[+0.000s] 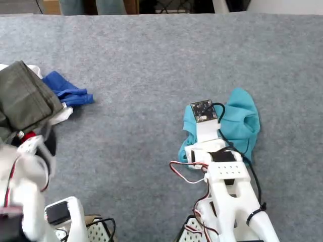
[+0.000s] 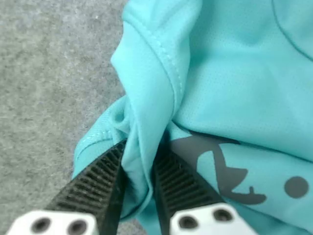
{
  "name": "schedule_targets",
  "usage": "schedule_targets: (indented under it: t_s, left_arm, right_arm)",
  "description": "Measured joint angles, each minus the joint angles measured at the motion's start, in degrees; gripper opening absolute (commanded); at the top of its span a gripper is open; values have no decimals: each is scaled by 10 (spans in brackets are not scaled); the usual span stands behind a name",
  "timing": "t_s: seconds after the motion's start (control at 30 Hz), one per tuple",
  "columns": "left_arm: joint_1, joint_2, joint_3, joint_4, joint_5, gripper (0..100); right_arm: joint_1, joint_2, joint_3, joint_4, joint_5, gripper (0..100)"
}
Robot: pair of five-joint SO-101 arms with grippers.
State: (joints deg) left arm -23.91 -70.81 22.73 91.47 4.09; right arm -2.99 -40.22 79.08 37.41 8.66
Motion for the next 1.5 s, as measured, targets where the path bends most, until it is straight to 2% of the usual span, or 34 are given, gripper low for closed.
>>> schedule_targets:
  t_s: [0.13,0.23,0.4,0.53,0.73,0.8,0.93,1.03,1.13,1.33,1.5]
  left_arm:
    - [91,44,4,-2,14,256]
    - [119,72,4,-2,9,258]
    - [124,122,42,-18,-1,256]
    - [99,135,76,-18,-4,256]
    - [75,96,132,4,-67,252]
    - [75,63,154,5,-89,202]
    - [75,-18,180,2,-135,37]
    - [73,-73,192,-4,-171,35]
    - [63,-86,201,-4,-185,35]
    - [23,-89,201,-4,-185,36]
    - [-30,-89,229,-4,-187,40]
  right_arm:
    - [0,0,0,0,0,15]
    - [0,0,0,0,0,15]
    - [0,0,0,0,0,15]
    - [0,0,0,0,0,15]
    - [0,0,0,0,0,15]
    - [0,0,0,0,0,15]
    - [0,0,0,0,0,15]
    - [0,0,-4,8,0,15]
    - [0,8,-55,76,0,14]
    - [-1,9,-226,280,0,14]
    - [-53,9,-375,390,1,14]
